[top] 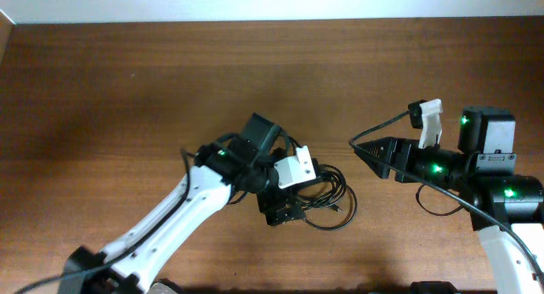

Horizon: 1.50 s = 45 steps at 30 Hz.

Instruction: Untangle cables

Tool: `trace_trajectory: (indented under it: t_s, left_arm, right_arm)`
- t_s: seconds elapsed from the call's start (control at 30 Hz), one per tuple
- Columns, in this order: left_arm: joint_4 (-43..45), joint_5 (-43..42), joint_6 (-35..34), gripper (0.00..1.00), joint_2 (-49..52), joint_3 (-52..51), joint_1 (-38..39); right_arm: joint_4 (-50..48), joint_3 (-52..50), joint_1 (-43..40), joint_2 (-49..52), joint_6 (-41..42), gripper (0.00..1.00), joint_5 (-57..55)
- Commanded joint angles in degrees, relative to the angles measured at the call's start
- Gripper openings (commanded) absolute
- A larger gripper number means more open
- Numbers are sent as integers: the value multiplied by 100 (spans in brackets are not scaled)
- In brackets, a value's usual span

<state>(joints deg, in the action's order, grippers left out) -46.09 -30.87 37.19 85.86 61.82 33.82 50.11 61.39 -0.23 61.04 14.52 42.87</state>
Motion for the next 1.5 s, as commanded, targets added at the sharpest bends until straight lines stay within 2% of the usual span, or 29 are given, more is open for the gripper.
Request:
trace_trajectory:
  t_s: [0.0, 0.17, 0.3, 0.43, 0.57, 0.63, 0.67, 0.77, 0.8, 0.93, 0.97, 1.03, 1.07, 1.1, 1.2, 1.37, 1.43, 1.47]
  left_arm:
    - [0, -278, 743, 99, 365, 20, 90]
    - [9, -337, 1187, 99, 627, 20, 92]
    - [-7, -787, 1482, 100, 800, 20, 92]
    - [-4, -859, 1543, 99, 1008, 17, 96]
    - [13, -866, 1698, 92, 1165, 15, 96]
    - [13, -861, 1698, 75, 1187, 15, 96]
    - [13, -837, 1718, 59, 1191, 15, 96]
    - [13, -686, 1714, 6, 1196, 15, 94]
    - [11, -686, 1714, 0, 1196, 15, 96]
    - [11, -691, 1711, 0, 1196, 11, 96]
    - [9, -691, 1709, 9, 1196, 9, 96]
    - [7, -778, 1711, 52, 1209, 4, 116]
    - [9, -789, 1709, 60, 1250, 4, 149]
    - [7, -793, 1709, 62, 1314, 4, 205]
    - [11, -791, 1714, 62, 1561, 4, 450]
    - [125, -767, 1714, 57, 1829, 4, 614]
    - [146, -772, 1714, 36, 1928, 4, 614]
    - [146, -765, 1714, 20, 1956, 4, 614]
  right_arm:
    - [-17, 57, -17, -17, -190, 74, -33]
    - [-103, 57, -15, -17, -232, 74, -52]
    - [-118, 57, -15, -17, -232, 74, -55]
    - [-149, 55, -15, -17, -232, 74, -55]
    - [-149, 57, -17, -17, -232, 74, -55]
    - [-146, 57, -15, -17, -232, 74, -55]
    - [-149, 55, -15, -17, -232, 74, -55]
    - [-144, 57, -15, -17, -232, 74, -52]
    - [-144, 57, -15, -17, -229, 74, -50]
    - [-142, 57, -15, -17, -229, 74, -50]
    - [-142, 55, -15, -17, -229, 74, -48]
    - [-142, 57, -15, -17, -229, 74, -50]
    - [-142, 55, -15, -17, -229, 74, -52]
    - [-144, 57, -15, -17, -232, 74, -52]
    - [-142, 57, -15, -17, -232, 74, -140]
    - [-142, 55, -15, -17, -232, 74, -138]
    - [-127, 55, -15, -17, -229, 74, -138]
    - [-127, 57, -15, -17, -229, 74, -138]
